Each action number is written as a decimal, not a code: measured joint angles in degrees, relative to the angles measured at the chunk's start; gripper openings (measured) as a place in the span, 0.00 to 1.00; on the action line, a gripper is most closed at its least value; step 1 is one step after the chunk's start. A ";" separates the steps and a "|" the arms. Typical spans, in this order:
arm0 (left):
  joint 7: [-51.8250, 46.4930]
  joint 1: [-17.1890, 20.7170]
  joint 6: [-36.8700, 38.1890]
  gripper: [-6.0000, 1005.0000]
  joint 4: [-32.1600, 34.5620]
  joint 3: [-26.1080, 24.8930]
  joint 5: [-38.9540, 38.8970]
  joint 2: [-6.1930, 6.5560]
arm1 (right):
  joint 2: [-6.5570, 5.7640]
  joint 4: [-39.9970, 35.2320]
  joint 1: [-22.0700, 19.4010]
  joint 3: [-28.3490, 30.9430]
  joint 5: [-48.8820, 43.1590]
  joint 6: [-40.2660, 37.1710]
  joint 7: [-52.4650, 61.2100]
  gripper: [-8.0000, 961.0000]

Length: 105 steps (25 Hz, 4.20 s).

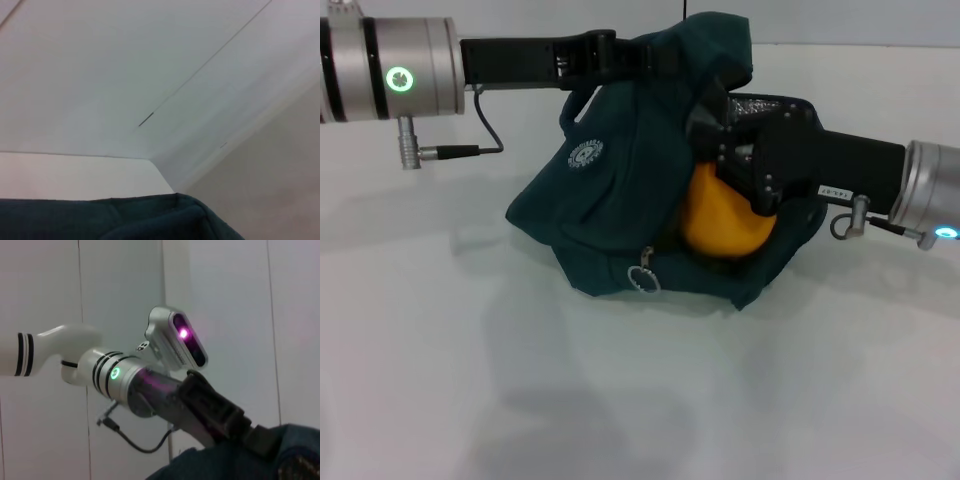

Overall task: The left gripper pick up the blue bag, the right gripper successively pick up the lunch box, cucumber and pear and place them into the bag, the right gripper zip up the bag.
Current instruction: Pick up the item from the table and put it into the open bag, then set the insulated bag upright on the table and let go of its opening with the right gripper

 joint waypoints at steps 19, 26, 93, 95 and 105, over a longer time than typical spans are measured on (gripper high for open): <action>-0.02 0.15 0.29 0.06 -0.30 -0.03 -0.17 0.21 | -0.17 0.00 -0.86 -6.75 6.97 5.44 -0.46 0.06; -0.42 -0.06 0.51 0.06 -0.30 0.01 -0.28 -0.03 | -0.13 -1.79 -0.45 -5.61 10.64 6.84 -0.28 0.06; 1.13 1.72 -0.98 0.06 -0.91 -0.43 0.09 0.57 | -1.35 -1.18 -19.96 6.50 16.97 3.76 -16.77 0.85; 1.17 1.81 -0.98 0.06 -1.11 -0.44 0.09 0.68 | -1.16 -1.12 -18.87 6.51 15.97 6.72 -16.96 0.85; 1.31 2.08 -1.06 0.06 -1.11 -0.43 0.10 0.74 | -0.39 -0.99 -9.00 -1.81 13.01 20.96 -16.53 0.85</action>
